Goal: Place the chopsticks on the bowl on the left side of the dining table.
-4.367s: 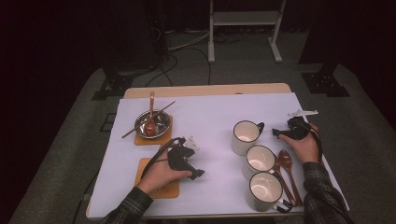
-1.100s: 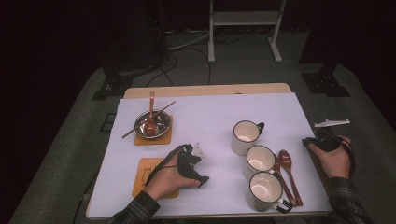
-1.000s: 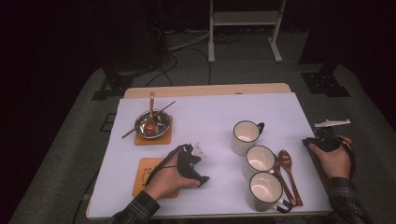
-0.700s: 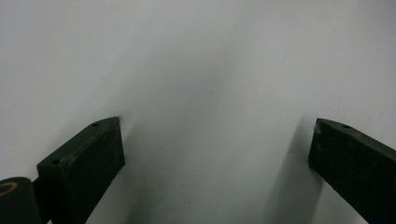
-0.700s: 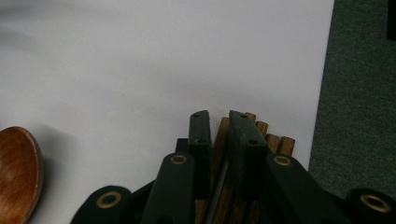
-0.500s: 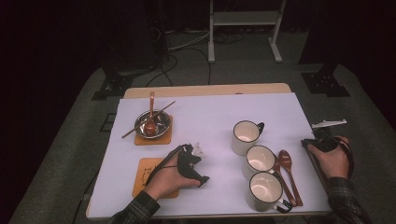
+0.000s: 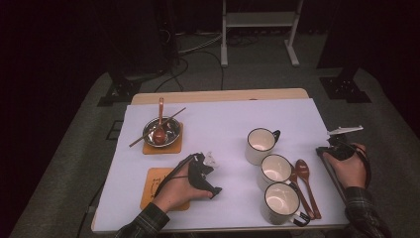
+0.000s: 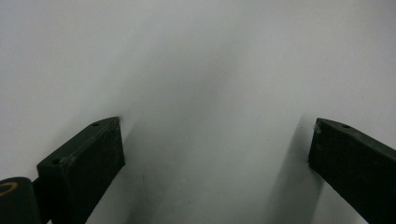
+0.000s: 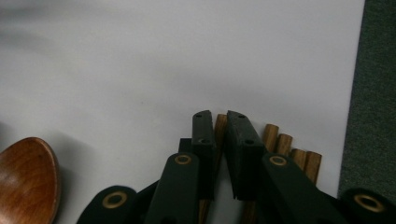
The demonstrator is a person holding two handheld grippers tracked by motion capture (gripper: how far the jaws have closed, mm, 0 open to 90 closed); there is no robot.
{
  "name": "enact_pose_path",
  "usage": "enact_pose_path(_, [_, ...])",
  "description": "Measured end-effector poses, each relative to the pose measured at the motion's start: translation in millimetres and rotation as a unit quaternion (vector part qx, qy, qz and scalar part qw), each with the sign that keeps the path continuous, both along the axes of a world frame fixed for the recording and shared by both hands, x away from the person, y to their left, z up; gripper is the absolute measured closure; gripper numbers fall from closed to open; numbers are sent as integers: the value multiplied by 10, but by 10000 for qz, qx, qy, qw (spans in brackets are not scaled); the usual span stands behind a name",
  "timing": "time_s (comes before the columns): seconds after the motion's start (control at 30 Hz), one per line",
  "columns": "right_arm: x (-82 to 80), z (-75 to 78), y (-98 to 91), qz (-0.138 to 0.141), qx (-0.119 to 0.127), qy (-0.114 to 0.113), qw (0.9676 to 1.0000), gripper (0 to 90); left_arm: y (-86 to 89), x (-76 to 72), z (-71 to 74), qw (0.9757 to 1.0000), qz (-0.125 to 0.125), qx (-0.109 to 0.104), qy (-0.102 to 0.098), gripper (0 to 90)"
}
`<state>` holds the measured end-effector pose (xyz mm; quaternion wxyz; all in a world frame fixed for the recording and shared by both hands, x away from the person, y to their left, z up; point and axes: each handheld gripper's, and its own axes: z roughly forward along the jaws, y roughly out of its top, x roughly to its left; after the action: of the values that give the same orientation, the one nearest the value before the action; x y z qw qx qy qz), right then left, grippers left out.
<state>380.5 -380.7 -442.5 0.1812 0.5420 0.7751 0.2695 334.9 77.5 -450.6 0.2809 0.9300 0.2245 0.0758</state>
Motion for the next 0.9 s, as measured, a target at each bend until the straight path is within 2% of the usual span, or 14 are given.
enact_pose_path(0.9, [271, 9, 328, 273, -34, 20, 9996, 823, -3, 1, 3, 10000, 0, 20, 18, 22])
